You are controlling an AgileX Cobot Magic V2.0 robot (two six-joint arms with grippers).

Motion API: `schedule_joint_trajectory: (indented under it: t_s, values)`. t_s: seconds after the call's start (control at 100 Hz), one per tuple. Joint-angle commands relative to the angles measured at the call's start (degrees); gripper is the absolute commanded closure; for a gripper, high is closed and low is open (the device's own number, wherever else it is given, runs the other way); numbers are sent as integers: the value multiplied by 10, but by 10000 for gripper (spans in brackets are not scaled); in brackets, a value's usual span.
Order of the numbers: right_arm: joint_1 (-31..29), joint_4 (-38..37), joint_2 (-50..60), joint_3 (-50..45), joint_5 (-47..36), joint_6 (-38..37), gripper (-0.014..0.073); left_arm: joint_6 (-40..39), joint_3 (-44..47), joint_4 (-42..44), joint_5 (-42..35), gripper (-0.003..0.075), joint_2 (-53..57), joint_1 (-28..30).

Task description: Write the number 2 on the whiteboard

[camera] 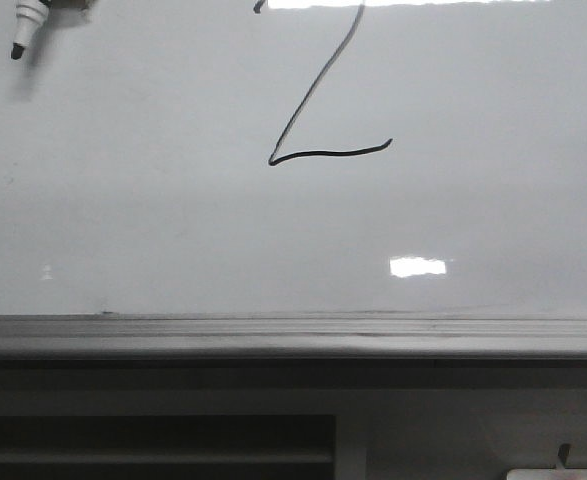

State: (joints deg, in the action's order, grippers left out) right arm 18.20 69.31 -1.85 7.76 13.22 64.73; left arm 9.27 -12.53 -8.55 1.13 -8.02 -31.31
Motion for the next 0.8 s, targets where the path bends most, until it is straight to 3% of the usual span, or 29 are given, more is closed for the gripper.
schedule_joint_trajectory:
  t_s: [0.0, 0.19, 0.38, 0.62, 0.79]
  values:
    - [-4, 9, -4, 13, -22, 6, 647, 0, -3, 5, -59, 740, -6, 26]
    - [-4, 9, -4, 13, -24, 6, 647, -6, 28, 10, -69, 740, 8, 135]
    - [-4, 9, -4, 13, -24, 6, 647, -22, 89, 11, -71, 740, 62, 193]
    - [-4, 9, -4, 13, -25, 6, 647, -63, 133, 55, -60, 740, 97, 207]
    - [-4, 9, -4, 13, -26, 6, 647, -63, 134, 29, -59, 740, 98, 207]
